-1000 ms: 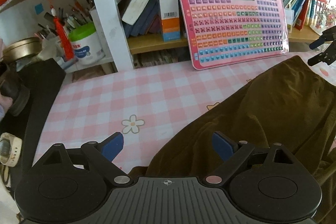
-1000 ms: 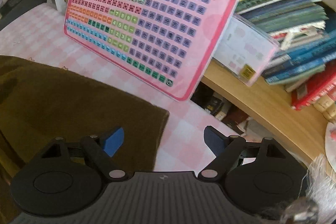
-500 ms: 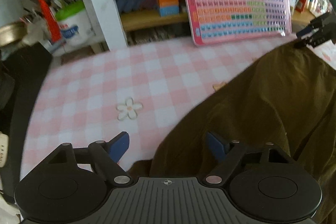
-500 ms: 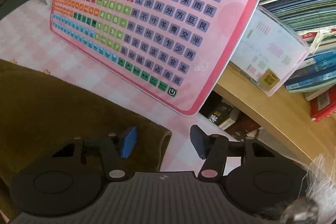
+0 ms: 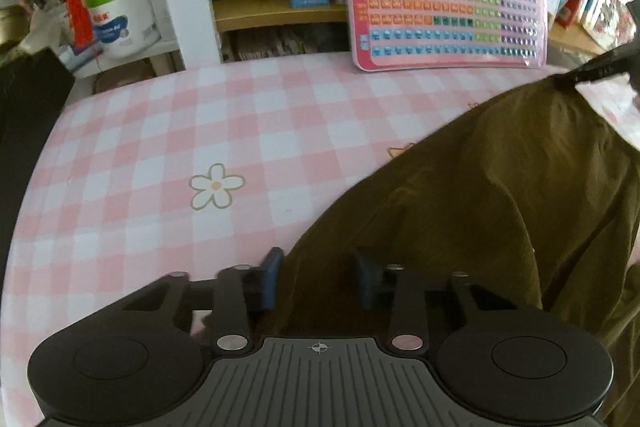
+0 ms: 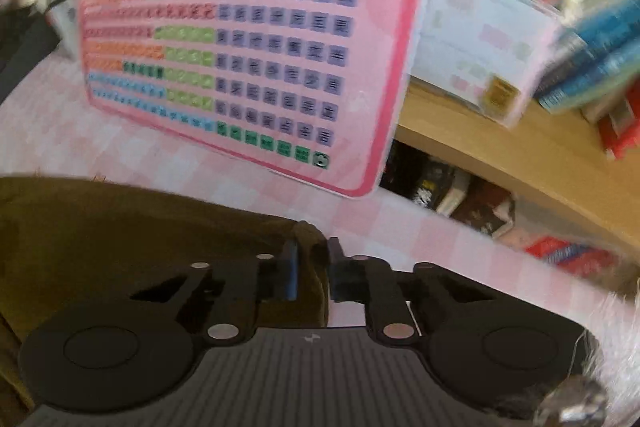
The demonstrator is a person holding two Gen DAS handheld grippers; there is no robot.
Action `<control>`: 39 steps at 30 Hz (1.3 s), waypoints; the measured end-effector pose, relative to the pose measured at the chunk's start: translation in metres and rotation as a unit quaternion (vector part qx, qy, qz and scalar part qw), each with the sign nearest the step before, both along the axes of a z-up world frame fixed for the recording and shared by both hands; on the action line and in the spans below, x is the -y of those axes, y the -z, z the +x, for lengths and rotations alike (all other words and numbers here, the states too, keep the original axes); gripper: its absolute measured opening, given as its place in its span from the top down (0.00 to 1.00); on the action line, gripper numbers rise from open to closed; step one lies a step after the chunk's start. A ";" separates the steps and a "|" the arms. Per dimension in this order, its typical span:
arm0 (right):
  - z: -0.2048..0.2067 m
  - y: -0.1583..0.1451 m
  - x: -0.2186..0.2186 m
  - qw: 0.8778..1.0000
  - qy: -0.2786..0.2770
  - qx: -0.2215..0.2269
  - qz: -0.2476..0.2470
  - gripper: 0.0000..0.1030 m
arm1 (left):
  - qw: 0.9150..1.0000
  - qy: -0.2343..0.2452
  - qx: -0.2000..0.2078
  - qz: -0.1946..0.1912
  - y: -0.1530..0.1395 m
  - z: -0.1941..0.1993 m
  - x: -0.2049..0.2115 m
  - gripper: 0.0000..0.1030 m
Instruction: Fold clothes
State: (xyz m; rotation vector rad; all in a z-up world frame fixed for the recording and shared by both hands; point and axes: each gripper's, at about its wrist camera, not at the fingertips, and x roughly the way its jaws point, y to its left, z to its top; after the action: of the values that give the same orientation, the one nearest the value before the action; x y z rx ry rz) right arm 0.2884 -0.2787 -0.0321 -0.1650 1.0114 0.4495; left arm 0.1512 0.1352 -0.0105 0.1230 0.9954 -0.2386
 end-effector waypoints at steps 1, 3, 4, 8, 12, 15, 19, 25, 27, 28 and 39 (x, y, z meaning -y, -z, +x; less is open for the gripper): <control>-0.003 -0.004 0.001 1.000 0.009 0.007 -0.001 0.90 | 1.000 0.009 -0.003 0.008 -0.001 0.000 0.005 0.87; -0.012 -0.016 0.002 0.999 0.025 0.031 0.001 0.91 | 0.999 0.000 0.022 0.036 -0.010 -0.001 0.007 0.90; -0.019 -0.026 0.003 0.998 0.033 0.048 0.005 0.91 | 0.999 -0.018 0.043 0.027 -0.018 -0.003 0.002 0.91; -0.051 -0.063 0.008 0.992 0.056 0.117 0.004 0.91 | 0.996 0.004 0.082 0.021 -0.038 -0.021 0.008 0.93; -0.097 -0.097 0.020 0.981 0.083 0.173 0.008 0.91 | 0.991 0.024 0.133 0.007 -0.062 -0.053 0.009 0.93; -0.146 -0.121 0.031 0.971 0.100 0.215 0.017 0.91 | 0.984 0.039 0.177 -0.006 -0.080 -0.083 0.008 0.93; -0.232 -0.146 0.046 0.956 0.117 0.268 0.027 0.91 | 0.973 0.070 0.219 -0.016 -0.098 -0.132 0.007 0.93; -0.372 -0.127 0.070 0.956 0.157 0.245 0.018 0.91 | 0.967 0.094 0.231 -0.052 -0.096 -0.212 -0.007 0.94; -0.408 -0.103 0.077 0.962 0.189 0.197 0.021 0.91 | 0.972 0.087 0.209 -0.063 -0.083 -0.234 -0.013 0.92; -0.420 -0.088 0.079 0.964 0.205 0.167 0.018 0.91 | 0.975 0.079 0.195 -0.067 -0.075 -0.243 -0.016 0.90; -0.487 -0.029 0.068 0.937 0.338 0.008 0.086 0.53 | 0.968 -0.105 0.087 -0.210 -0.034 -0.291 -0.059 0.60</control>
State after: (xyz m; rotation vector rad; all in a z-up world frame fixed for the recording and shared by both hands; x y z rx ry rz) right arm -0.1981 -0.3472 -0.0036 0.3334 0.9404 -0.0964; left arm -0.1400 0.1946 0.0233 -0.3425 0.7576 -0.2349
